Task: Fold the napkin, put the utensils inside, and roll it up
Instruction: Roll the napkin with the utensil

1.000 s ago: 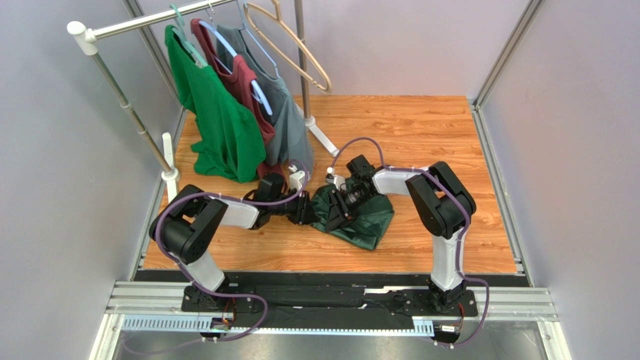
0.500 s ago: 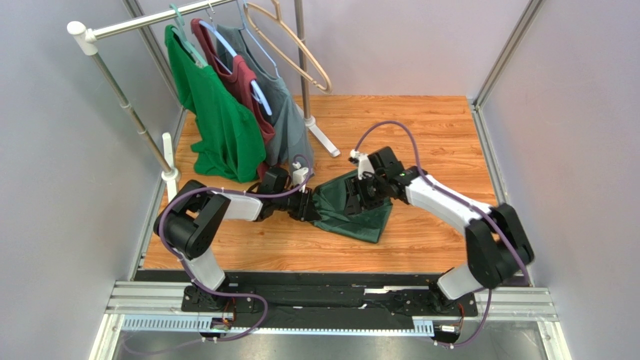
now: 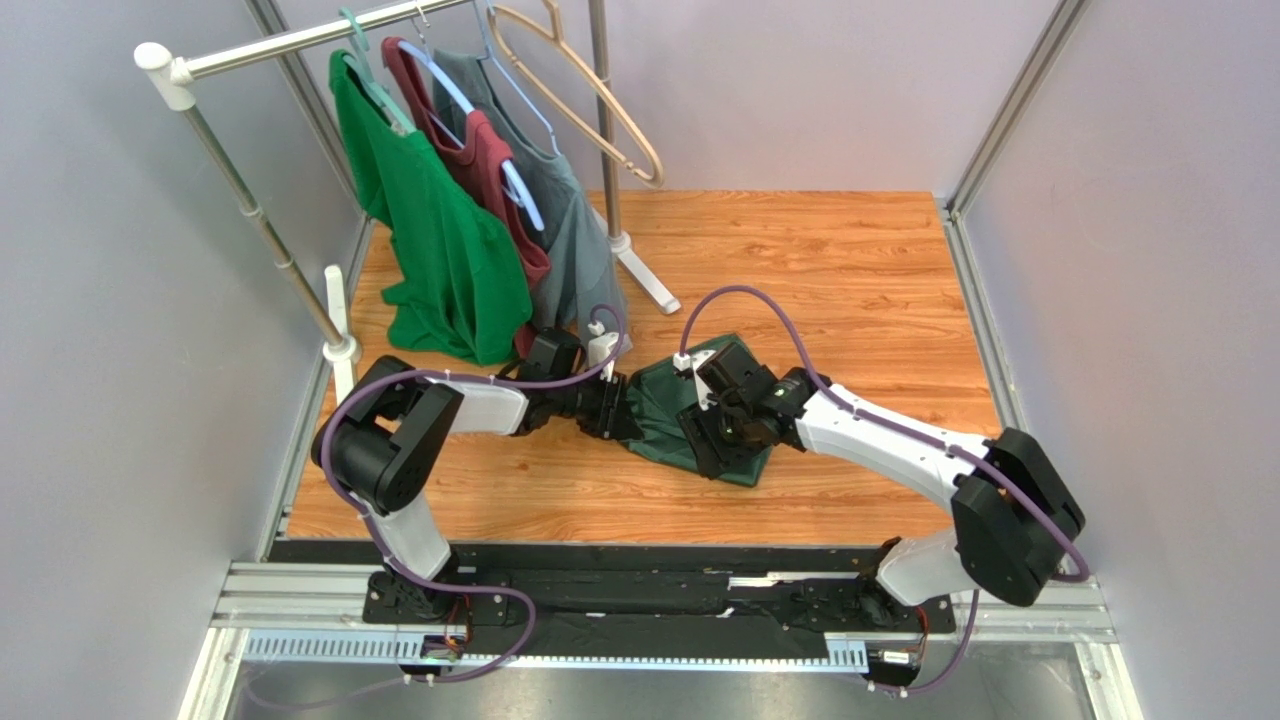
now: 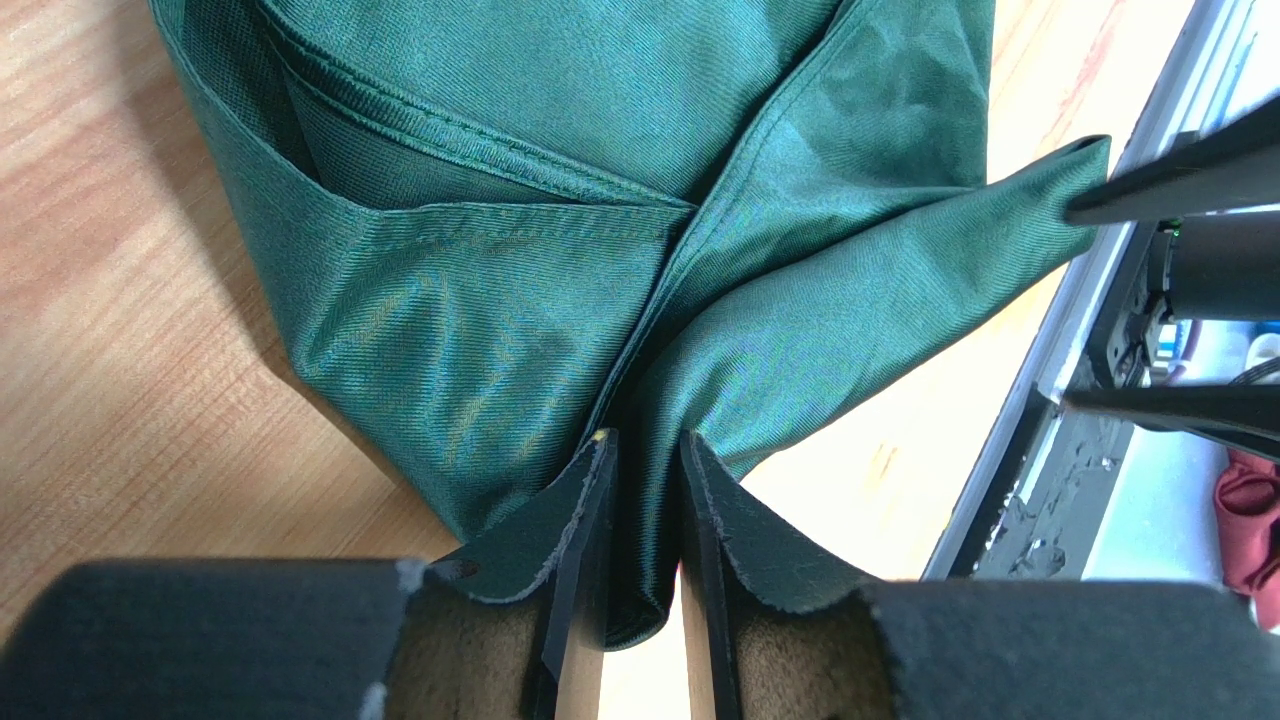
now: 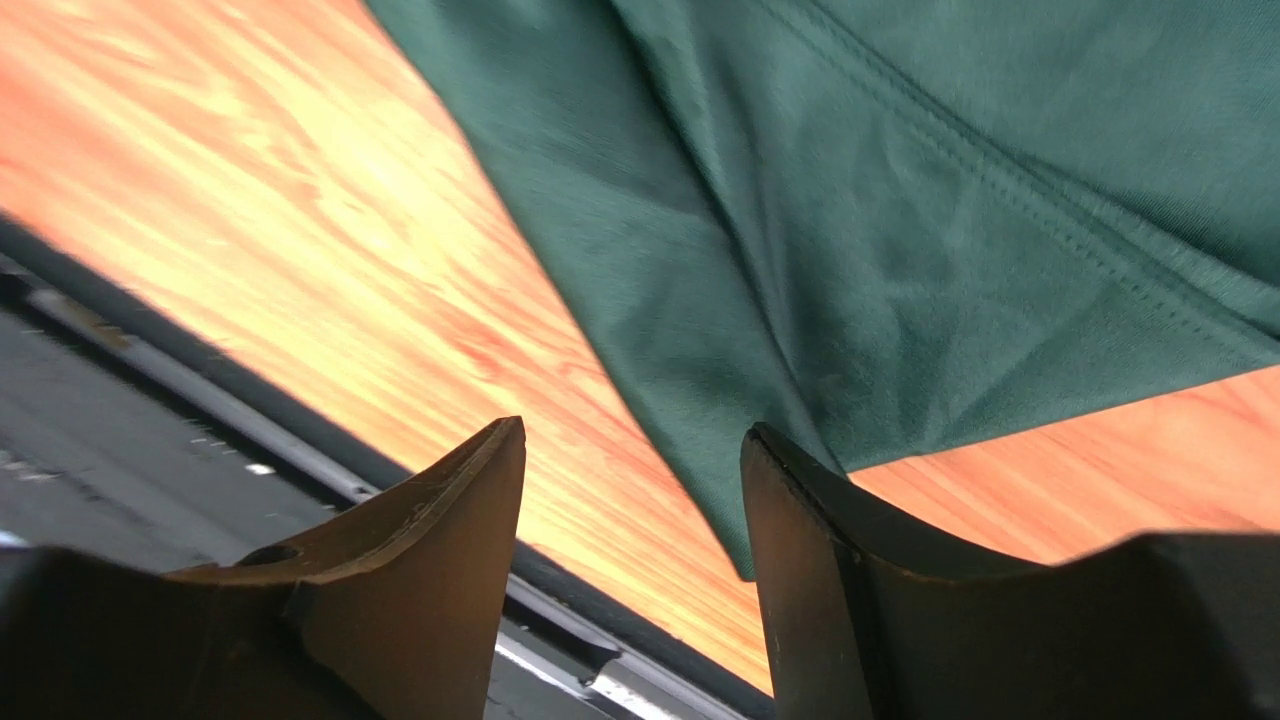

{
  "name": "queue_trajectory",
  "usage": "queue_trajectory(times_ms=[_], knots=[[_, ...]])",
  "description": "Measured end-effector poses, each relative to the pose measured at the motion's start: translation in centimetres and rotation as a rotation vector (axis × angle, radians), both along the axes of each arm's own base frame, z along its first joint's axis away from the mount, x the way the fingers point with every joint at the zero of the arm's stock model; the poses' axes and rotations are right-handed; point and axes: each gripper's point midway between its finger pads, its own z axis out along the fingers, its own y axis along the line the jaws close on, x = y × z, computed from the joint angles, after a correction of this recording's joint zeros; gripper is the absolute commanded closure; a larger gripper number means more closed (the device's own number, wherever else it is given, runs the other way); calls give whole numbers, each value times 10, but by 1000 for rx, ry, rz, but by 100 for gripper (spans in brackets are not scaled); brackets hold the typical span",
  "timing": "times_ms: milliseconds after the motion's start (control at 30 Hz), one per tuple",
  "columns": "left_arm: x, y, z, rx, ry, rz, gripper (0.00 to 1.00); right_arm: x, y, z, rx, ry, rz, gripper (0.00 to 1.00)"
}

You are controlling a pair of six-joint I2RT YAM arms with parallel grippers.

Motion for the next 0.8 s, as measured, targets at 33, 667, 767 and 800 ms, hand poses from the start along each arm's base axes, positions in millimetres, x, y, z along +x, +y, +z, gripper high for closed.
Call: queue_trajectory(times_ms=[33,667,767,800], knots=[[0,0,0,0,0,0,70,-1,-3,-7,-23,13,-4,41],[0,0,0,4,8,0,71,-1,-24,-45,-185,55,-24,47],[0,0,0,6,10,0,71,-2,-25,-48,-195,64,-20,57],[0,0,0,7,11,0,71,-3,-25,-49,-194,70,-18,59]])
